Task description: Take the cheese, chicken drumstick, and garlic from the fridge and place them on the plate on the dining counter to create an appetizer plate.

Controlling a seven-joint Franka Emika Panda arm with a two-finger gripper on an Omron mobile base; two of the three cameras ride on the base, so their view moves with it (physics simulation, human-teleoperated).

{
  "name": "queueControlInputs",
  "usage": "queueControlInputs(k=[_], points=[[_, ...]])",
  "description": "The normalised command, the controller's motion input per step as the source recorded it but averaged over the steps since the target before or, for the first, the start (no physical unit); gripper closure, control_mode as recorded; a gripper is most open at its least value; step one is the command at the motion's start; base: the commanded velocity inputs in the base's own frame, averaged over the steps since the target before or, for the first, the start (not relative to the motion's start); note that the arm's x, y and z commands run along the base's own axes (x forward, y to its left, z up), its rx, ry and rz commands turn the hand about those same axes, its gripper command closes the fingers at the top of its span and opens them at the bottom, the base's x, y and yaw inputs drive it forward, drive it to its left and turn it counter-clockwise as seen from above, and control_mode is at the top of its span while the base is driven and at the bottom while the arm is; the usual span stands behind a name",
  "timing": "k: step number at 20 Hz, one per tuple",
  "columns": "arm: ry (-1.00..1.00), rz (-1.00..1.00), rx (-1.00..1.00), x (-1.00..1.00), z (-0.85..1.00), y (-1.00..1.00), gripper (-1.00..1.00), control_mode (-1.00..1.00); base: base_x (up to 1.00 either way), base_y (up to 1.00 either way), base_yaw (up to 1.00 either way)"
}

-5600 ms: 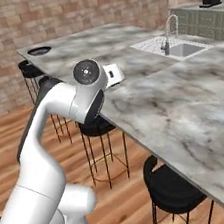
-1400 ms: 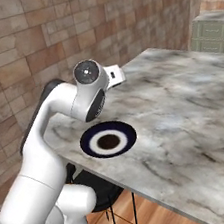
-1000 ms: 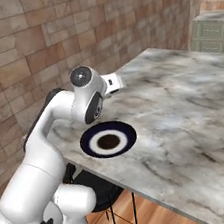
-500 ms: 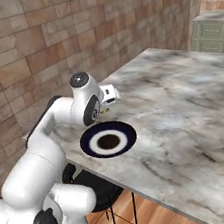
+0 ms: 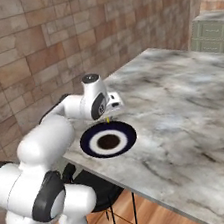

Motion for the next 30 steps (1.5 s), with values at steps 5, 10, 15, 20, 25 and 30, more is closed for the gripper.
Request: queueControlInputs(k=[5, 10, 15, 20, 25, 30], points=[[0.2, 0.08, 0.0, 0.41, -0.6, 0.0, 1.0, -1.0, 0.0, 0.0, 0.0], [0.16, 0.05, 0.0, 0.42, -0.56, 0.0, 1.0, -1.0, 0.0, 0.0, 0.0], [0.13, 0.03, 0.0, 0.45, -0.56, 0.0, 1.0, -1.0, 0.0, 0.0, 0.0], [0.03, 0.04, 0.0, 0.52, -0.6, 0.0, 1.0, -1.0, 0.0, 0.0, 0.0], [0.01, 0.03, 0.0, 0.29, -0.54, 0.0, -1.0, -1.0, 0.0, 0.0, 0.0], [0.0, 0.01, 0.0, -0.3, -0.1, -0.04, -1.0, -1.0, 0.0, 0.0, 0.0]])
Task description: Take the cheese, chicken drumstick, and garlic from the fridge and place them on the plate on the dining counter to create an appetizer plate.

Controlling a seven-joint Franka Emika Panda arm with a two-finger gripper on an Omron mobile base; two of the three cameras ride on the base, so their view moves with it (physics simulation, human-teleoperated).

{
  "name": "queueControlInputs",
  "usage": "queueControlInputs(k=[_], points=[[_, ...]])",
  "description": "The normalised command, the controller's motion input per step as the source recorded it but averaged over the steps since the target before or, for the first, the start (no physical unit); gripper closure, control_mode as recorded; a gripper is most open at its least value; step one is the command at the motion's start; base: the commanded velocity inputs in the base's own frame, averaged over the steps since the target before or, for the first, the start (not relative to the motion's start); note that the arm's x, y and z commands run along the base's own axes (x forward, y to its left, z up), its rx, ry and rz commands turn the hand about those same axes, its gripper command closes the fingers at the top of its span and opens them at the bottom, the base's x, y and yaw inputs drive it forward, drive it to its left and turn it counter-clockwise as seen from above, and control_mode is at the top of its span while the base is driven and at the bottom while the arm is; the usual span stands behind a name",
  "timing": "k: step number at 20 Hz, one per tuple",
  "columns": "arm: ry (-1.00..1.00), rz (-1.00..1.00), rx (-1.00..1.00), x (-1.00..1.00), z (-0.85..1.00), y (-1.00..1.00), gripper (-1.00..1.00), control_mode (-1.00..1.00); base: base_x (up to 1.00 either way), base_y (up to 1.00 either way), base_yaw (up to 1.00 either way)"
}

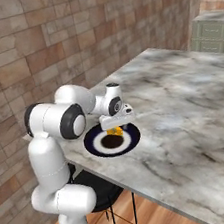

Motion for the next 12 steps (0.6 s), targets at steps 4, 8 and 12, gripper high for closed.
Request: queueControlInputs(k=[4, 8, 12], points=[[-0.03, 0.0, 0.0, -0.83, 0.17, 0.0, -1.0, -1.0, 0.0, 0.0, 0.0], [-0.16, -0.01, 0.0, -0.94, 0.65, 0.0, -1.0, -1.0, 0.0, 0.0, 0.0], [-0.29, -0.17, 0.01, -0.92, 0.96, 0.04, -1.0, -1.0, 0.0, 0.0, 0.0]])
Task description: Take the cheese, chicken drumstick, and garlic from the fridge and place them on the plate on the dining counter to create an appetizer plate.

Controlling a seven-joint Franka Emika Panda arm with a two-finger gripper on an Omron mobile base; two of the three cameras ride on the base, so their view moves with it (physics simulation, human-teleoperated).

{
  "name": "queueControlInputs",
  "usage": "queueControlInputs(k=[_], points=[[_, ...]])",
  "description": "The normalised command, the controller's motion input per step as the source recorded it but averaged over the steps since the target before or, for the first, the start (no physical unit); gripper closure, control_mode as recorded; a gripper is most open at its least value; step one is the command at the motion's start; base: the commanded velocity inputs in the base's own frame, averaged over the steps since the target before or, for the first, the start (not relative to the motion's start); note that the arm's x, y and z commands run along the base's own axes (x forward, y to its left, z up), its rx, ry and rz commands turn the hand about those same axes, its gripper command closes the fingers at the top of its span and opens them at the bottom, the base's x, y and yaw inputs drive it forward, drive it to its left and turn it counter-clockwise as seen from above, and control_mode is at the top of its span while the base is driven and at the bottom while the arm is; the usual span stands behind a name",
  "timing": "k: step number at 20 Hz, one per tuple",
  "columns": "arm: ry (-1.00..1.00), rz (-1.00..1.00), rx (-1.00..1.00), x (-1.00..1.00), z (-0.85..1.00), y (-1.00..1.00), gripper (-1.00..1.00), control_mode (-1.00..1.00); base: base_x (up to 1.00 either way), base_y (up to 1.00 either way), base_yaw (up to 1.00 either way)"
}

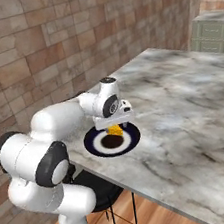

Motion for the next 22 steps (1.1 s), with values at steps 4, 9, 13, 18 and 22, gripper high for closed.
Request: queueControlInputs(k=[4, 9, 13, 18, 22], points=[[-0.53, -0.45, 0.05, -0.66, 1.0, 0.34, -1.0, -1.0, 0.0, 0.0, 0.0], [-0.57, -0.53, 0.11, -0.44, 1.0, 0.39, -1.0, -1.0, 0.0, 0.0, 0.0], [-0.26, -0.27, 0.17, -0.84, 0.85, 0.04, -1.0, -1.0, 0.0, 0.0, 0.0], [-0.09, -0.03, 0.18, -0.9, 0.53, -0.05, -1.0, -1.0, 0.0, 0.0, 0.0], [-0.01, 0.0, 0.0, -0.66, 0.42, 0.02, -1.0, -1.0, 0.0, 0.0, 0.0]])
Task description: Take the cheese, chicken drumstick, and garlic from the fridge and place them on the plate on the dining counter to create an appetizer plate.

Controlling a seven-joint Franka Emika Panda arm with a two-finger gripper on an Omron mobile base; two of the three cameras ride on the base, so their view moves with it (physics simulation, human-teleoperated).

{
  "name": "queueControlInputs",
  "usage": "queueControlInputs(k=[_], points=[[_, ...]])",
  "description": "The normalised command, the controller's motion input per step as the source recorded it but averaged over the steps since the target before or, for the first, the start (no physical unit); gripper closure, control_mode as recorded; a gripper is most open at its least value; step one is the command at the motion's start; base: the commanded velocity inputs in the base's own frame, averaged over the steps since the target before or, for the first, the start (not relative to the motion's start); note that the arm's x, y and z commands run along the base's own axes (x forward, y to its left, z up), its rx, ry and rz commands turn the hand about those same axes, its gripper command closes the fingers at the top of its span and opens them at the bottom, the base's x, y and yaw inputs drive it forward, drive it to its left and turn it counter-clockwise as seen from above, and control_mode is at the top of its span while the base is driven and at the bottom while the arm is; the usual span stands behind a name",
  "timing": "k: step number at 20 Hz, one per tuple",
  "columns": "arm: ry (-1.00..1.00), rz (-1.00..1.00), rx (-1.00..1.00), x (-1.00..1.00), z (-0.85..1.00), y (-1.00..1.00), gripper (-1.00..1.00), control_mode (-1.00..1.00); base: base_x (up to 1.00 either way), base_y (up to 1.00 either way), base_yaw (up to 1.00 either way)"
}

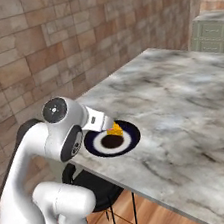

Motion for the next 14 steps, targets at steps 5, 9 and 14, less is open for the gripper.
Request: queueControlInputs(k=[5, 9, 14], points=[[0.0, 0.01, -0.02, -0.32, 0.06, 0.12, -1.0, -1.0, 0.0, 0.0, 0.0], [0.01, 0.0, -0.04, -0.15, 0.0, 0.12, -1.0, 1.0, -0.33, 0.09, 0.0], [0.0, 0.0, 0.0, 0.0, 0.0, 0.0, -1.0, 1.0, -1.0, -0.05, 0.0]])
